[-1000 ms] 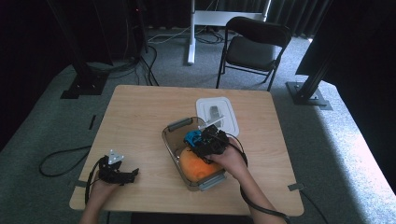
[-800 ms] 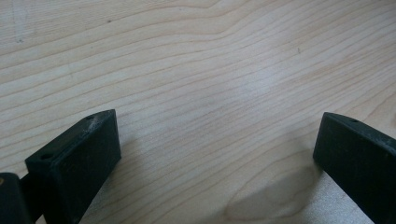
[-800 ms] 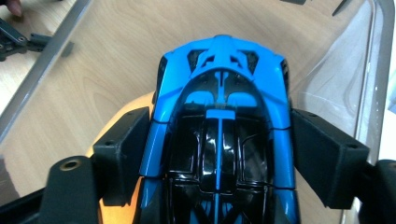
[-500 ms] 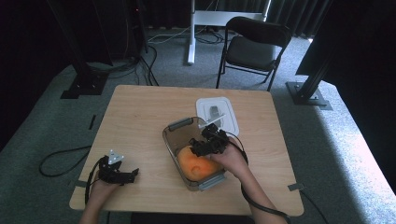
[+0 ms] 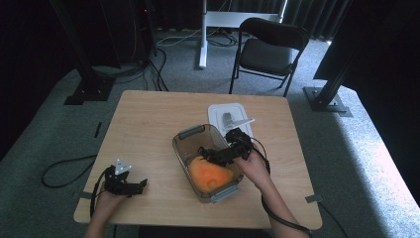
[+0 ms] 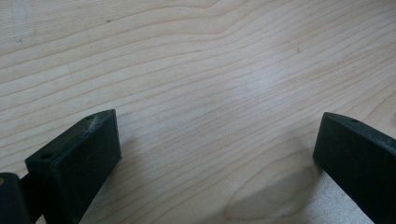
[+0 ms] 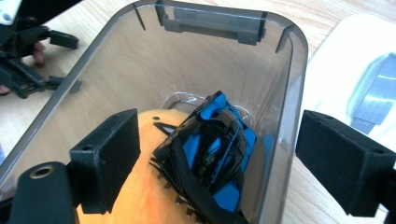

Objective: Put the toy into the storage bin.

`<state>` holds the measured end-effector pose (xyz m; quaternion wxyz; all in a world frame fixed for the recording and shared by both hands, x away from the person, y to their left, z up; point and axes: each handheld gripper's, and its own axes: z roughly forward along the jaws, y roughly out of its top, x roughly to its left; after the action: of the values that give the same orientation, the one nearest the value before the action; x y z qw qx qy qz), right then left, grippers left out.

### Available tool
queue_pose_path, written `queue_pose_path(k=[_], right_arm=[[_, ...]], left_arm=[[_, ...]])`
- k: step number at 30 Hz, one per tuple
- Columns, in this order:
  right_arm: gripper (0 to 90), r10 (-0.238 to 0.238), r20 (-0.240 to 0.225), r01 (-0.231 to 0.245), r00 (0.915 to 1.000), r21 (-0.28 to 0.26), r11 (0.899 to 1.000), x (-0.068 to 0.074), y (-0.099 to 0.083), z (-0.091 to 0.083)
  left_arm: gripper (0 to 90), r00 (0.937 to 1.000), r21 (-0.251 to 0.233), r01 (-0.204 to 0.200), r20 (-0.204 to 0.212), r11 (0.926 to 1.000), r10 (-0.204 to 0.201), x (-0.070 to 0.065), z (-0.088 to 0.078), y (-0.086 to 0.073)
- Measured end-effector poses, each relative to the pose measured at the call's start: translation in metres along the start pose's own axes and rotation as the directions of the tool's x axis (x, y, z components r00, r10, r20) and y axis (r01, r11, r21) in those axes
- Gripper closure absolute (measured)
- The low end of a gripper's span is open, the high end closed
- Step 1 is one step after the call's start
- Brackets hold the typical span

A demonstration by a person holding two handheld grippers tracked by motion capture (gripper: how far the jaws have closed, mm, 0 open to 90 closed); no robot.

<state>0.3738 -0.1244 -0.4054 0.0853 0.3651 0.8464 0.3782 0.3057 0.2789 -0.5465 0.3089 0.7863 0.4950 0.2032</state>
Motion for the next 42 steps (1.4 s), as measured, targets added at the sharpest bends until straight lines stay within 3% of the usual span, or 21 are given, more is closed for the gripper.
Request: queue_pose_path(k=[8, 15, 17, 20, 30, 35, 39, 42], right_arm=[[13.1, 0.009, 0.028, -0.007, 0.9996, -0.072, 0.997, -0.013, -0.006, -0.014], [11.9, 0.029, 0.037, -0.026, 0.9989, -0.094, 0.995, -0.025, -0.013, -0.021], [11.9, 0.032, 0.083, -0.023, 0.9960, -0.113, 0.993, -0.029, -0.015, -0.022], [11.9, 0.058, 0.090, -0.046, 0.9942, -0.128, 0.991, -0.038, -0.020, -0.024], [12.0, 0.122, 0.145, -0.109, 0.9819, -0.096, 0.989, -0.064, -0.038, -0.021], [12.0, 0.174, 0.134, -0.165, 0.9756, -0.077, 0.983, -0.076, -0.048, -0.012], [11.4, 0.216, 0.129, -0.205, 0.9679, -0.092, 0.974, -0.083, -0.055, -0.008], [11.4, 0.213, 0.135, -0.201, 0.9677, -0.099, 0.975, -0.087, -0.059, -0.004]], left_arm=[[1.2, 1.0000, 0.000, 0.000, 0.000, 1.0000, 0.000, 0.000, 0.000, 0.000], [1.1, 1.0000, 0.000, 0.000, 0.001, 1.0000, 0.000, 0.000, 0.000, 0.000], [1.2, 1.0000, 0.002, -0.002, 0.001, 1.0000, 0.002, 0.000, 0.000, 0.000], [1.2, 1.0000, 0.002, -0.002, 0.000, 1.0000, 0.002, 0.000, 0.000, 0.000], [1.1, 1.0000, 0.002, -0.001, 0.001, 1.0000, 0.001, 0.000, 0.000, 0.000], [1.1, 1.0000, 0.001, 0.000, 0.001, 1.0000, 0.000, 0.000, 0.000, 0.000], [1.2, 1.0000, 0.001, 0.000, 0.001, 1.0000, 0.000, 0.000, 0.000, 0.000], [1.1, 1.0000, 0.002, -0.001, 0.001, 1.0000, 0.001, 0.000, 0.000, 0.000]])
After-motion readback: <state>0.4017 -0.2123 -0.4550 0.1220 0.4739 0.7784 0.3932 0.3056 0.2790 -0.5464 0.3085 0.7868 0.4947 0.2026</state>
